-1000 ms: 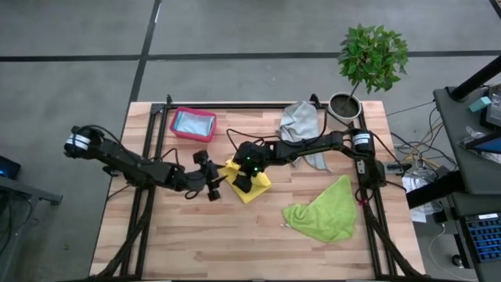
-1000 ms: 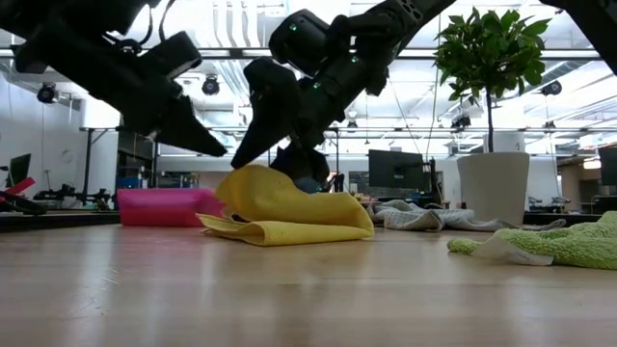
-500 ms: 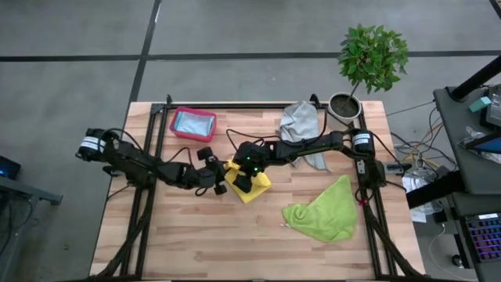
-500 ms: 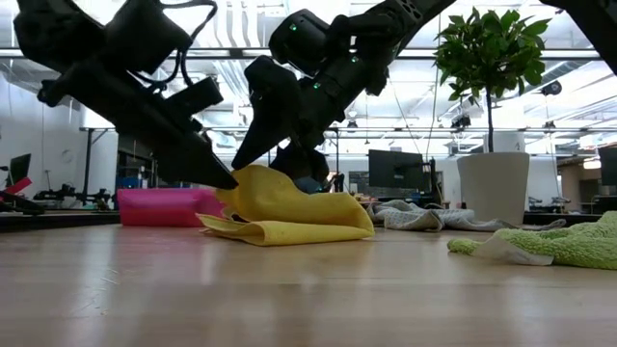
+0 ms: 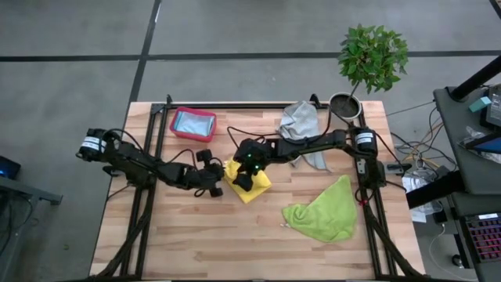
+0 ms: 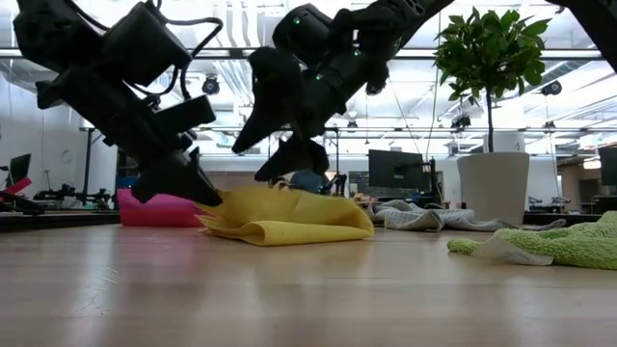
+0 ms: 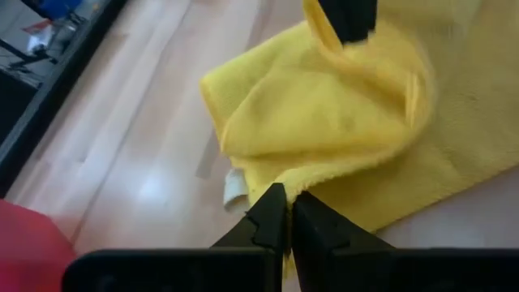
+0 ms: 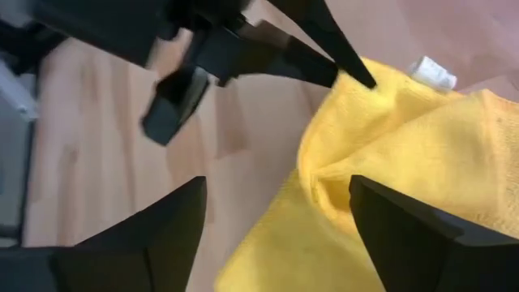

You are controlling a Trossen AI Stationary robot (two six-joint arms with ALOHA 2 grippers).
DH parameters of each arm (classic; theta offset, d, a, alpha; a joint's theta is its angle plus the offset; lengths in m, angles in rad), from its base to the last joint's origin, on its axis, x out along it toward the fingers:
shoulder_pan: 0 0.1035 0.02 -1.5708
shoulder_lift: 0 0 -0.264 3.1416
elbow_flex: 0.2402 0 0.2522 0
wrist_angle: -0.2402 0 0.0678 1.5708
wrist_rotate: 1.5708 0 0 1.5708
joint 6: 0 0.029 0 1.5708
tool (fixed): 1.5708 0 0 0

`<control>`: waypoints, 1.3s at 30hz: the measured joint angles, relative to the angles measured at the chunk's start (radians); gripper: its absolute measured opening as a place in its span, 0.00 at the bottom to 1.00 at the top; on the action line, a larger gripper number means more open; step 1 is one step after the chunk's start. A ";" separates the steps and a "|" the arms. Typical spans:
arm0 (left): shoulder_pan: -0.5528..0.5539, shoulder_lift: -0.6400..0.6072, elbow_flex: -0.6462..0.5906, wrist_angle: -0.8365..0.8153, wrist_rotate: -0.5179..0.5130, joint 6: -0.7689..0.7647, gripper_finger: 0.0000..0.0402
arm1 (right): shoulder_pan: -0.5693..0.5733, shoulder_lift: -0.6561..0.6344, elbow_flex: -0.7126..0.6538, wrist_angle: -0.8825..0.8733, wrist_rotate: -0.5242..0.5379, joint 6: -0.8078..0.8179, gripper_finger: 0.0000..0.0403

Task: Fold microfiber towels
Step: Fold the yellow microfiber cloth

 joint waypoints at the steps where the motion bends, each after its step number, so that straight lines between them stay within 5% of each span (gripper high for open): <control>1: 0.000 0.000 0.000 0.000 0.009 0.000 0.00 | -0.003 -0.006 0.000 -0.001 -0.017 0.000 0.74; 12: -0.002 0.000 0.000 -0.022 0.062 0.004 0.02 | -0.007 -0.125 0.000 -0.225 -0.067 -0.167 0.78; 24: -0.009 -0.060 0.012 -0.152 0.068 0.001 0.39 | -0.005 -0.146 -0.117 -0.232 0.054 -0.253 0.70; 32: -0.061 -0.190 0.068 -0.270 0.069 -0.005 0.46 | -0.003 -0.146 -0.237 0.023 0.095 -0.226 0.48; 39: -0.179 -0.193 0.144 -0.197 0.080 -0.223 0.42 | -0.003 -0.147 -0.302 0.144 0.105 -0.226 0.24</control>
